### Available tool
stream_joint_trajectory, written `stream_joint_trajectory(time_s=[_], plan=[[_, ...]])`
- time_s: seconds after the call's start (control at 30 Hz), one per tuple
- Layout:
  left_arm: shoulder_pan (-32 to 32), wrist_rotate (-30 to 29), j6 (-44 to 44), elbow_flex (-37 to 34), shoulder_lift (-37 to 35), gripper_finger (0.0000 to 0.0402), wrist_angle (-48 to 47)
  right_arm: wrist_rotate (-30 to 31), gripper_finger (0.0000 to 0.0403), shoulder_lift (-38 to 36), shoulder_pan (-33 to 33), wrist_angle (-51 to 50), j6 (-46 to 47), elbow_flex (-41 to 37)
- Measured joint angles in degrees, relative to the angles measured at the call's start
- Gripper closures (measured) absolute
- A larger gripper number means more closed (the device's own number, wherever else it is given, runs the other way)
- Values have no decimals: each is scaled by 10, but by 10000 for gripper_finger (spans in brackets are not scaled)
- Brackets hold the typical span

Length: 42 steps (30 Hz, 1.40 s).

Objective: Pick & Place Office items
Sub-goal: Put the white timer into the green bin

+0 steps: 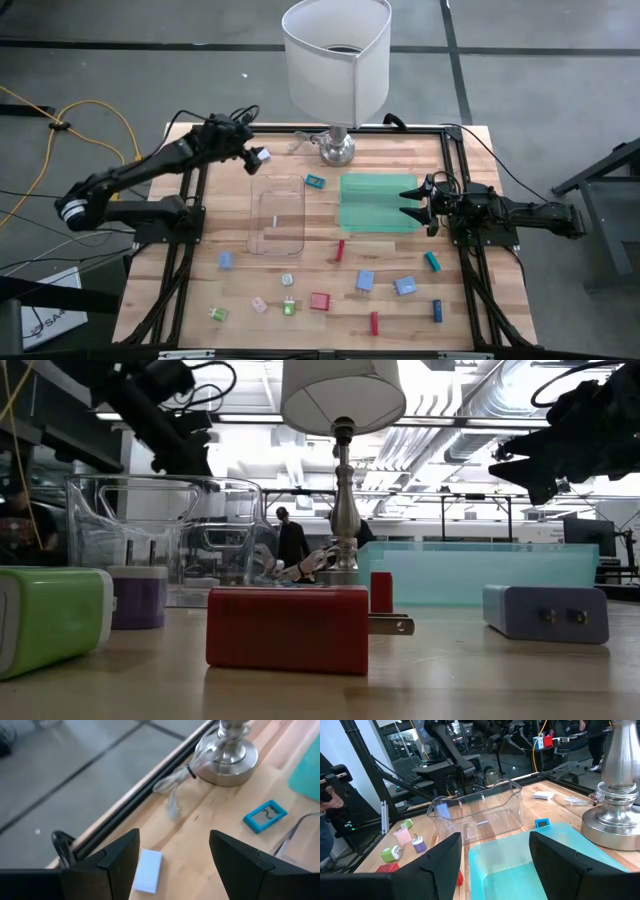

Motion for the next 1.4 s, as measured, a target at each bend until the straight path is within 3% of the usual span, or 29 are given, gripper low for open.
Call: stream_joint_trajectory(time_s=[0.3,0.57,0.77,1.0,1.27,1.4], plan=[[12,-54,2,10,13,167,-33,0,182,0,0,0,0,0],[55,-23,-6,10,48,167,-33,0,182,0,0,0,0,0],[110,57,-24,10,84,167,-27,0,182,0,0,0,0,0],[171,147,17,10,123,167,-23,0,182,0,0,0,0,0],[188,150,55,24,126,167,-17,0,182,0,0,0,0,0],[175,110,50,56,126,167,-67,0,182,0,0,0,0,0]])
